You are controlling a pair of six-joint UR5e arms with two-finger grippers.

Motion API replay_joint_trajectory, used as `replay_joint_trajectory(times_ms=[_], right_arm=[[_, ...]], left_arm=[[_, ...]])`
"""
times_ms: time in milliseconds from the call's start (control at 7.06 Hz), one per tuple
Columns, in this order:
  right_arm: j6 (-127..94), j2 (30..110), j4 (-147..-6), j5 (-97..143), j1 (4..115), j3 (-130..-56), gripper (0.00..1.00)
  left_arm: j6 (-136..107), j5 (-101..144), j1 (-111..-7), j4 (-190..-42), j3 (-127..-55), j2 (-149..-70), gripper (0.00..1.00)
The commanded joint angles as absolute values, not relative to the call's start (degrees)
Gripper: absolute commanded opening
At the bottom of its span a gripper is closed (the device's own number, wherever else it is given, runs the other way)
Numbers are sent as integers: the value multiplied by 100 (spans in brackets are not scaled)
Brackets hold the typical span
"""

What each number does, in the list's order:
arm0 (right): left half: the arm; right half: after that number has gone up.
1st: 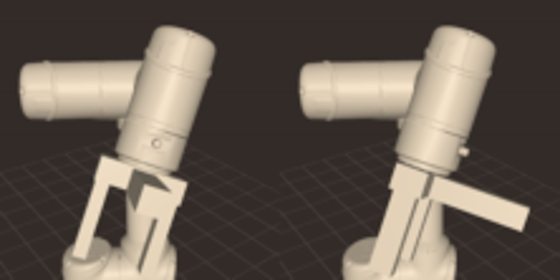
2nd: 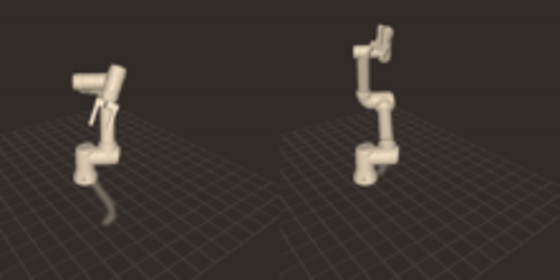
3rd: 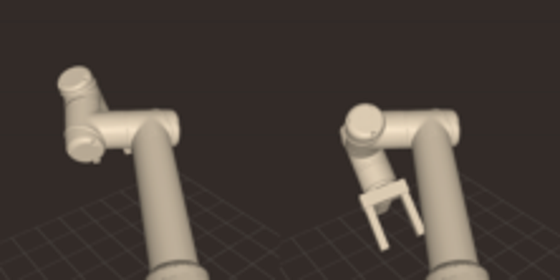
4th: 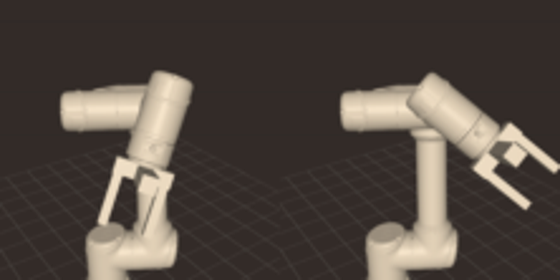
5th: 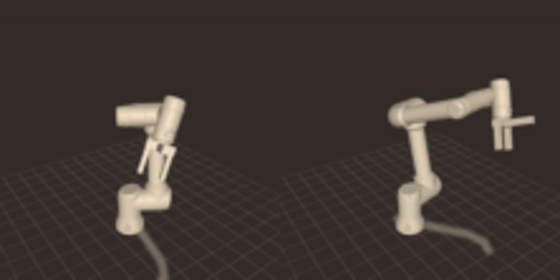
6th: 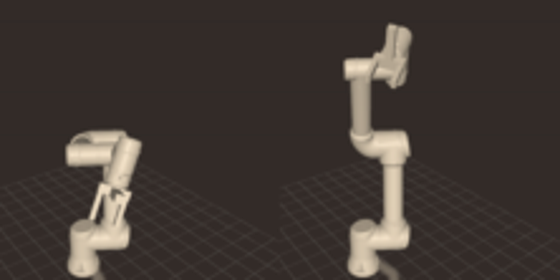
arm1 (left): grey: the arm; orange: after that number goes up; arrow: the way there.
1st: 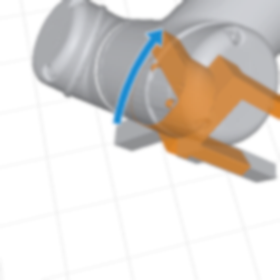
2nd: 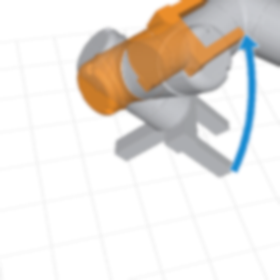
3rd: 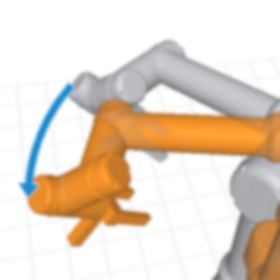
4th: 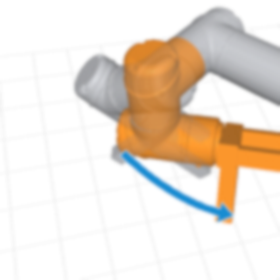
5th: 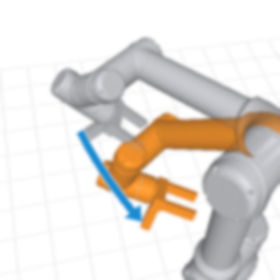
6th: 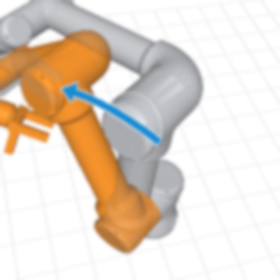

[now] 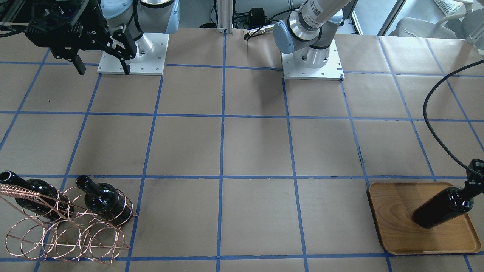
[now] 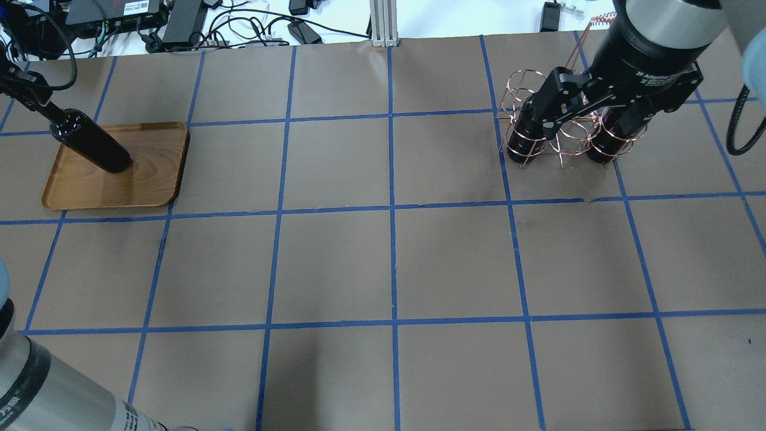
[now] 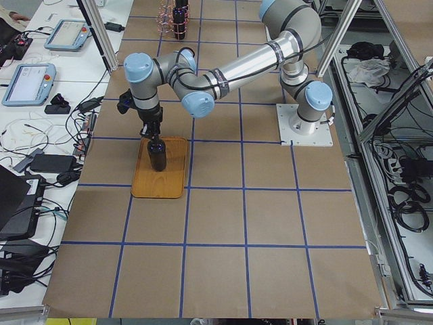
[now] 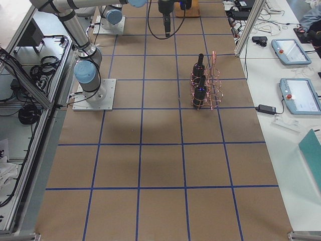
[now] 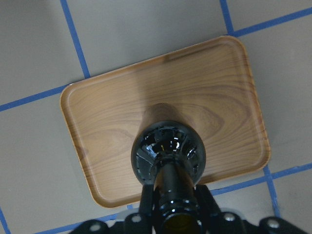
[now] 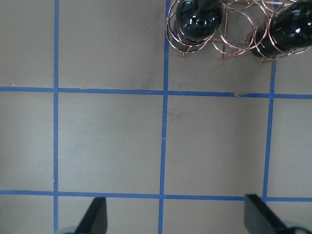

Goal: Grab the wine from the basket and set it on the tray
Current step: 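Lower the bottle onto the wooden tray with the left gripper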

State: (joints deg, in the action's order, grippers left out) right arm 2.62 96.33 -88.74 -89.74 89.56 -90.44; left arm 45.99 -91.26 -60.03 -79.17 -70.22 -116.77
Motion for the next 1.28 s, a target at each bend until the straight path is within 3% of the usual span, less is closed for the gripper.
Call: replay_joint_trajectory(times_ms=[0, 142, 283, 709, 1134], right_arm=[[229, 9633, -8877, -8974, 8956, -9044, 100], [229, 9633, -8868, -8974, 8956, -9044, 100], [229, 9633, -8877, -8974, 8956, -9044, 100], [229, 9633, -8877, -8965, 8956, -9044, 100], [229, 9633, -8877, -8965, 8956, -9044, 100]], left_arm=[[4605, -9114, -6003, -7823, -7022, -11724, 23], [4597, -8984, -6003, -7822, -7049, -11672, 92], [4579, -9000, -6003, -7848, -7101, -11524, 100], [4562, -9235, -6003, -8322, -7154, -11033, 100], [3916, -9177, -6169, -9584, -7320, -10067, 100]])
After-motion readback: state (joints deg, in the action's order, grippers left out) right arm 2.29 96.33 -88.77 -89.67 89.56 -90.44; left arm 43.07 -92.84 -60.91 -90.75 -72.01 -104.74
